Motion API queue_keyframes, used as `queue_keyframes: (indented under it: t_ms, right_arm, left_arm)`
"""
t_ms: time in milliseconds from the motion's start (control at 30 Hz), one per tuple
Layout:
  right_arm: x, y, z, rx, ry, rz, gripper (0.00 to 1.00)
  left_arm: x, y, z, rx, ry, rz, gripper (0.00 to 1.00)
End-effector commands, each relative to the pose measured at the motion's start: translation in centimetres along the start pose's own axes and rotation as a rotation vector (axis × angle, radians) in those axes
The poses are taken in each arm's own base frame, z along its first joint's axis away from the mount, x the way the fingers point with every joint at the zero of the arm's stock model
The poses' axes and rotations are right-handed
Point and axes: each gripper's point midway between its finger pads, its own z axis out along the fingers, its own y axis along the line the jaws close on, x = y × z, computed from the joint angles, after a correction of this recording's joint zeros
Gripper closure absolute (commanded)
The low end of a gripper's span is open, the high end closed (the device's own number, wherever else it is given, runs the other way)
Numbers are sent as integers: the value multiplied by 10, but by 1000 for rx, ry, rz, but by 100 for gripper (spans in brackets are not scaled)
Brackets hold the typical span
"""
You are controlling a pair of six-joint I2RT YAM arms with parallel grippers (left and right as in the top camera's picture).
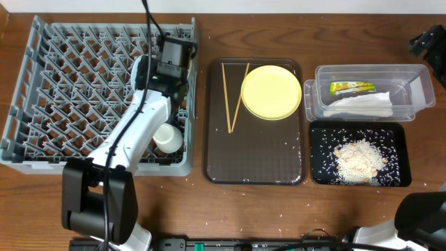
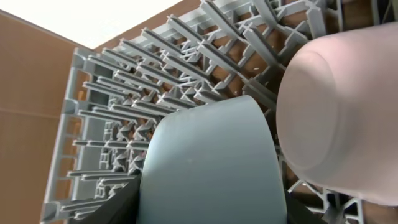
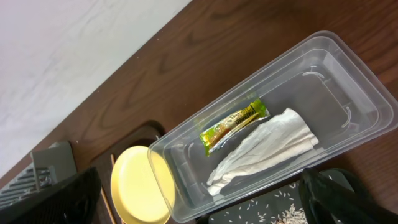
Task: Sort waste into correct bins and load items into the dishwasher
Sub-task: 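Set light-blue bowl upright beside pink bowl in rack, release, then reach left gripper to yellow plate edge on dark tray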
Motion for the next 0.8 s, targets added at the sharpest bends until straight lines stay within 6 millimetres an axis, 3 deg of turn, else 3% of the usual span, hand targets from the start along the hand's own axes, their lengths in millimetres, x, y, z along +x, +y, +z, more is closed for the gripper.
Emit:
queue_keyframes:
  t_ms: [0,367,400,500,567,700,767]
  right_arm:
    - [-2,6,-6,-6,-16,-28,1]
    - [-2,6,-6,-6,-17,-28,1]
    - [-2,6,-6,-6,-16,-28,1]
    - [-2,6,-6,-6,-17,-28,1]
    - [-2,6,-6,-7,-16,-28,1]
    - [-2,6,-6,-6,-16,-28,1]
    - [-2,6,-6,-6,-16,-28,1]
  left_arm:
    - [-13,1,1,47,-42,-38,63]
    - [-1,-11,25,45,5,-19,62]
    - [-1,-11,25,45,5,-19,58]
    - [0,-11,25,46,8,-16,28]
    - [0,-11,24,44,9,-14,21]
    - [-20,8,-2,34,-57,-74,14]
    - [-37,28,-32,34,-121,-136,14]
